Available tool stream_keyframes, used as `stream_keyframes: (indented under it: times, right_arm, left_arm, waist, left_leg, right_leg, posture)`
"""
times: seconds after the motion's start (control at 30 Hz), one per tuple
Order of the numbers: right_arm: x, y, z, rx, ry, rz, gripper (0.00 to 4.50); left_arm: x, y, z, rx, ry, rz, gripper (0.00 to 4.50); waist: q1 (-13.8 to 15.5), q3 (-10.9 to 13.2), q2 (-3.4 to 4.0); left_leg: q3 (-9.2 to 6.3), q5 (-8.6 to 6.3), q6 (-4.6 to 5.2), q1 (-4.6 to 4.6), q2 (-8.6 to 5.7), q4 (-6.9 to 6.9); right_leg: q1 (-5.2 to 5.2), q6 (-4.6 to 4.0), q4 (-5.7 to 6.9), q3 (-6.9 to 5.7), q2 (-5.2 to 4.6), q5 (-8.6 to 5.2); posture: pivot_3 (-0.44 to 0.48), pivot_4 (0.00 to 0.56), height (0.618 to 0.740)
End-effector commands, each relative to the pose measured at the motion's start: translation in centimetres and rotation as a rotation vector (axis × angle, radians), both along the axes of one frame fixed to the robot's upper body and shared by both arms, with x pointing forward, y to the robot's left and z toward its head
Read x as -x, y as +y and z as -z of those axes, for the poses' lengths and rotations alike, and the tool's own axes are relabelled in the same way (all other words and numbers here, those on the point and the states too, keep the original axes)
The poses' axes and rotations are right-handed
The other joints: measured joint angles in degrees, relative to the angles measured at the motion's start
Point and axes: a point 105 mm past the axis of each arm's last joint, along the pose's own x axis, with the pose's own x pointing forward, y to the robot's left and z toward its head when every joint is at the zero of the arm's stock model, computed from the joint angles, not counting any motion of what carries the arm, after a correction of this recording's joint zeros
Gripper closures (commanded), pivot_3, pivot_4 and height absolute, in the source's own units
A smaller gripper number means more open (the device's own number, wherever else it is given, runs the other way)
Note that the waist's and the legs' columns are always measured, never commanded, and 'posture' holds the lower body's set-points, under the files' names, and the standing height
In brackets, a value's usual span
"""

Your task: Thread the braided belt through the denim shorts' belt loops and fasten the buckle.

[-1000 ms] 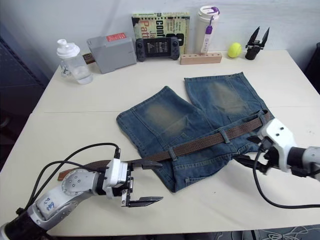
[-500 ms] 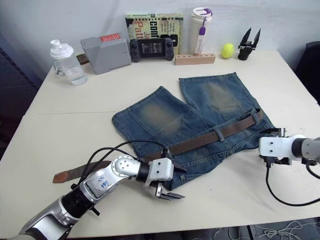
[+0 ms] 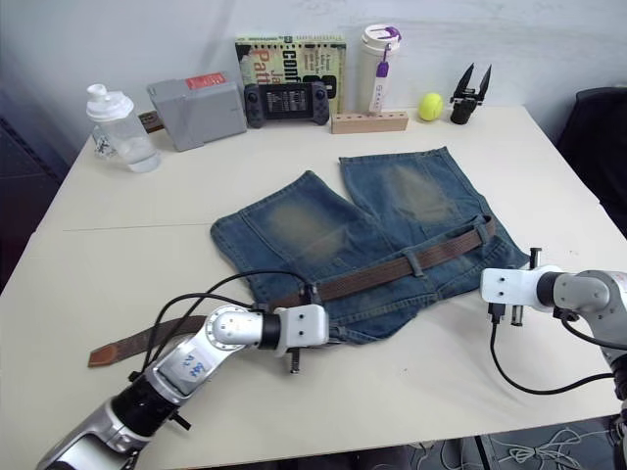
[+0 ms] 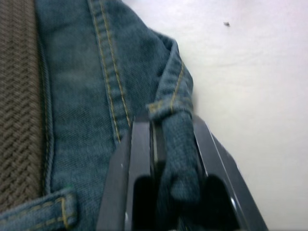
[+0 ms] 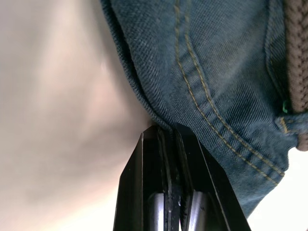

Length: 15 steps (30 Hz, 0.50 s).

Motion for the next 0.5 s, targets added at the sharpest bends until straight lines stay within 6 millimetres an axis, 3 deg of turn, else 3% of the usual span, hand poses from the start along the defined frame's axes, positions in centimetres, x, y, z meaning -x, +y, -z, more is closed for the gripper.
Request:
stream_keyframes:
  times: [0.03, 0.3, 0.43, 0.5]
  right_arm:
    - [1.5, 5.8, 0.2, -0.17, 0.077, -0.13, 4.5]
    - [2.9, 11.6, 0.2, -0.315, 0.107, -0.183, 4.5]
    - [2.9, 12.3, 0.8, -0.309, 0.102, -0.17, 4.5]
    - [2.4, 12.1, 0.8, -0.304, 0.084, -0.145, 4.5]
  left_arm:
    - [-3.6, 7.8, 2.0, -0.146, -0.038, -0.211, 4.29]
    - [-3.6, 15.4, 4.4, -0.289, 0.014, -0.144, 4.29]
    - [-3.6, 17.5, 4.8, -0.316, 0.033, -0.132, 4.29]
    - [-4.8, 18.8, 4.7, -0.35, -0.012, -0.187, 4.29]
  waist:
    - [0.0, 0.0, 0.02]
    - [0.1, -0.2, 0.7]
    - [0.0, -0.6, 1.19]
    - [-0.1, -0.7, 1.22]
  left_leg:
    - [-0.03, 0.01, -0.05, 0.01, 0.06, -0.01]
    - [-0.07, 0.01, -0.44, 0.21, 0.38, -0.02]
    - [0.24, 0.01, -0.45, 0.17, 0.31, -0.05]
    - [0.45, 0.01, -0.45, 0.19, 0.27, -0.14]
  right_leg:
    - [0.0, -0.08, 0.05, -0.03, 0.11, -0.05]
    - [-0.1, -0.44, 0.35, -0.01, 0.42, -0.24]
    - [-0.58, -0.45, 0.59, -0.15, 0.5, -0.25]
    - [-0.56, -0.51, 0.66, -0.08, 0.55, -0.28]
  posture:
    - [0.0, 0.15, 0.726]
    - [0.0, 0.15, 0.726]
    - [0.0, 0.15, 0.726]
    - [0.0, 0.15, 0.726]
